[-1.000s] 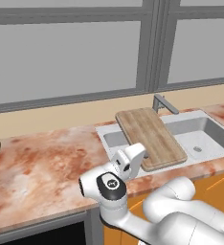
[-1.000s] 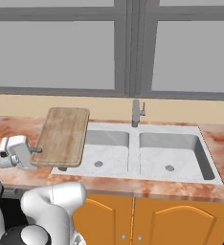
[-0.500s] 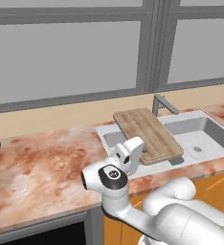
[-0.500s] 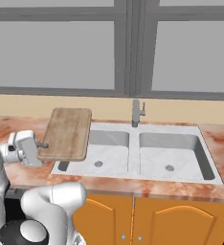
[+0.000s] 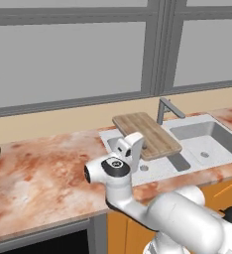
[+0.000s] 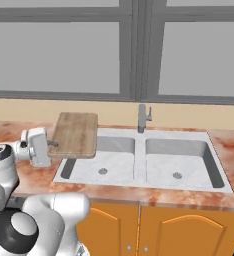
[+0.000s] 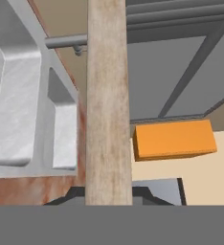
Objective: Move the cutting board and knife to the sink. Then move spray from the cabinet to the counter.
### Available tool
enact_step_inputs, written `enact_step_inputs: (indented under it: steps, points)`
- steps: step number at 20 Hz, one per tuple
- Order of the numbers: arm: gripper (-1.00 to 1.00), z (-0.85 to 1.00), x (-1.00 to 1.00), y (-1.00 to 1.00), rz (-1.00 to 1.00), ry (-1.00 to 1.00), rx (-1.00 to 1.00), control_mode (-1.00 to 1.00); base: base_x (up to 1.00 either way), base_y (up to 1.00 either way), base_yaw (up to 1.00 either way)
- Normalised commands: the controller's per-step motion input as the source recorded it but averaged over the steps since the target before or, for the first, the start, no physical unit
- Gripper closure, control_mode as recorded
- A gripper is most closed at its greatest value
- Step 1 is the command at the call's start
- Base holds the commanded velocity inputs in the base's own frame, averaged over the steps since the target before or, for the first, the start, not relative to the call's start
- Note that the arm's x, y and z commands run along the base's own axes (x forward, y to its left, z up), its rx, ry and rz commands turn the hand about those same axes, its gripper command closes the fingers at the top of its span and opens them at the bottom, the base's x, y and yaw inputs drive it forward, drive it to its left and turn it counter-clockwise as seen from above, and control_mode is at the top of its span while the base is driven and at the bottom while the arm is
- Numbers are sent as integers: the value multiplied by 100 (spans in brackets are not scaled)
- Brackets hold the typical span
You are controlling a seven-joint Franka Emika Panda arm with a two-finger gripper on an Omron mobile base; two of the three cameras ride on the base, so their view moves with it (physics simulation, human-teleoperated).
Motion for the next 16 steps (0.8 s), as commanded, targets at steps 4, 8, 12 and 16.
enact_step_inputs:
  steps: [4,8,12,16]
  points:
    - [100,-11,35,0,-1,0,0,-100,0,0,0]
    - [100,-12,37,1,-2,0,0,-100,0,0,0]
    - [100,-16,27,8,-5,0,0,-100,0,0,0]
    - [100,-18,26,8,-5,0,0,-100,0,0,0]
